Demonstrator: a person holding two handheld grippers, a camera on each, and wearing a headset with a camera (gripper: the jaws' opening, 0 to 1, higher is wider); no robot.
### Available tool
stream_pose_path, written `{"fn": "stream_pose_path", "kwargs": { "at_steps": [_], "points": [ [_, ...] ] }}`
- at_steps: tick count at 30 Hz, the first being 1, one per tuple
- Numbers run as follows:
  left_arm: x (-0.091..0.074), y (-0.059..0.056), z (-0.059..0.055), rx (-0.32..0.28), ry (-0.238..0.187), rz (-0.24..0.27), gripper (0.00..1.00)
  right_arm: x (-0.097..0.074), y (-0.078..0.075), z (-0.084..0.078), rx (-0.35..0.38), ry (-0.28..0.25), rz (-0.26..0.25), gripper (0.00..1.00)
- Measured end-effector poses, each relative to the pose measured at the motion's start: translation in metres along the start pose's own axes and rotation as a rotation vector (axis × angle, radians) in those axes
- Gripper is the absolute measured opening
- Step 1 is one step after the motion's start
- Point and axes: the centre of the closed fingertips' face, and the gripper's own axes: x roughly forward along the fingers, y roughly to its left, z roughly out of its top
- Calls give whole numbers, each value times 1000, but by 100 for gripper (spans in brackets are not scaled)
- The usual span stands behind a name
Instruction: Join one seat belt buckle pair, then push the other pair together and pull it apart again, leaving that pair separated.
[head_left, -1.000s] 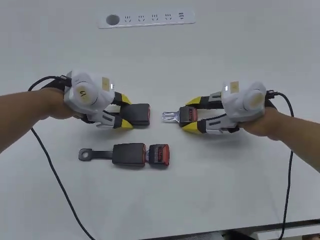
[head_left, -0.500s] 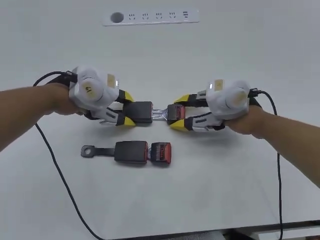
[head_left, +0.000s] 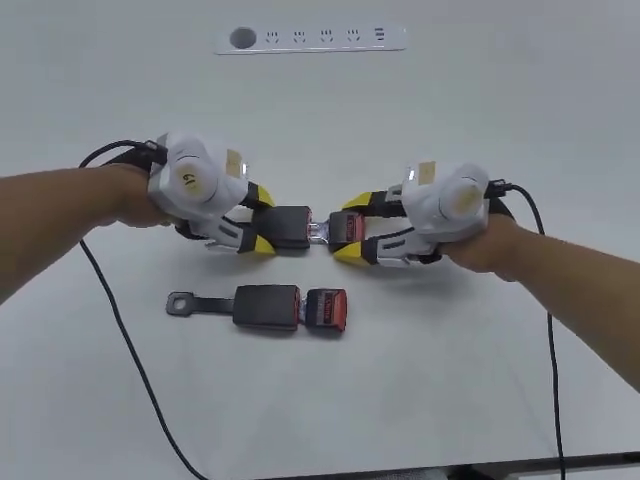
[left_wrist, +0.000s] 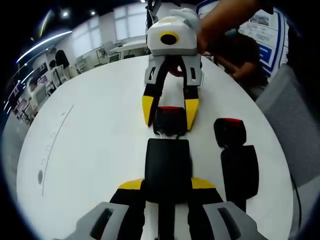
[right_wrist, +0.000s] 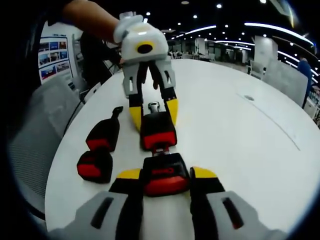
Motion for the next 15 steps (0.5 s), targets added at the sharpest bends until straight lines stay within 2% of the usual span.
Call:
{"fn": "stream_pose_path", "kwargs": {
  "at_steps": [3,7,10,15],
  "points": [
    [0,0,0,5,13,-9,33,2,0,2,10,-1,2,36],
    [1,-1,-1,25,35,-27,33,14,3,10,5,-2,-2,35],
    [1,-1,-2,31,41,-32,33,12,1,7,13,-2,-1,35],
    [2,-2,-2,29,47,-31,33,15,-2,6,-2,49,11,35]
  ]
}}
